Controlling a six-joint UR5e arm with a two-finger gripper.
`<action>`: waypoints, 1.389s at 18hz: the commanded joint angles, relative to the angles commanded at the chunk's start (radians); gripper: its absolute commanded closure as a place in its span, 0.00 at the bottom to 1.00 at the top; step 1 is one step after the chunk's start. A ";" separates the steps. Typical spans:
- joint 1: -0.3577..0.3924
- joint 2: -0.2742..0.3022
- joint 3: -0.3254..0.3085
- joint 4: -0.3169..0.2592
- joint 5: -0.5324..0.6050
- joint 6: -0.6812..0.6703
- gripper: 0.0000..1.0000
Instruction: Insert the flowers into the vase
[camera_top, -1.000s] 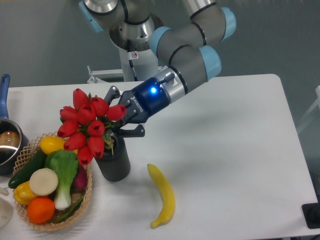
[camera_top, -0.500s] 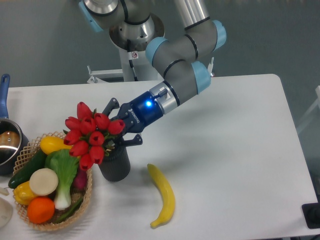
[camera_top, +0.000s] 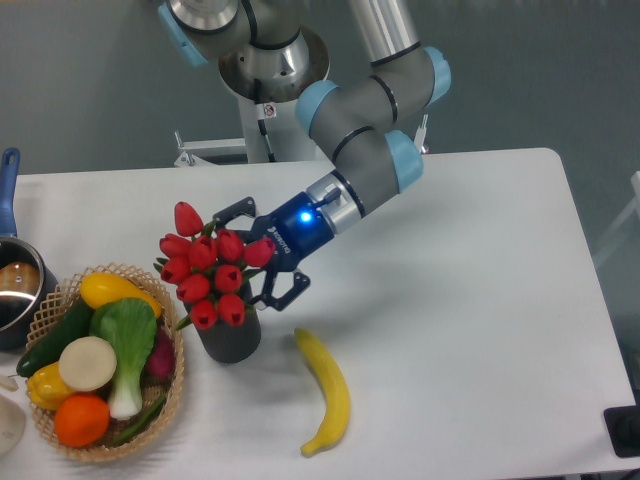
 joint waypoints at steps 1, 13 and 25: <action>0.031 0.020 -0.005 0.000 0.000 -0.005 0.00; 0.290 0.063 0.158 -0.002 0.378 -0.009 0.00; 0.144 -0.098 0.419 -0.037 1.242 -0.006 0.00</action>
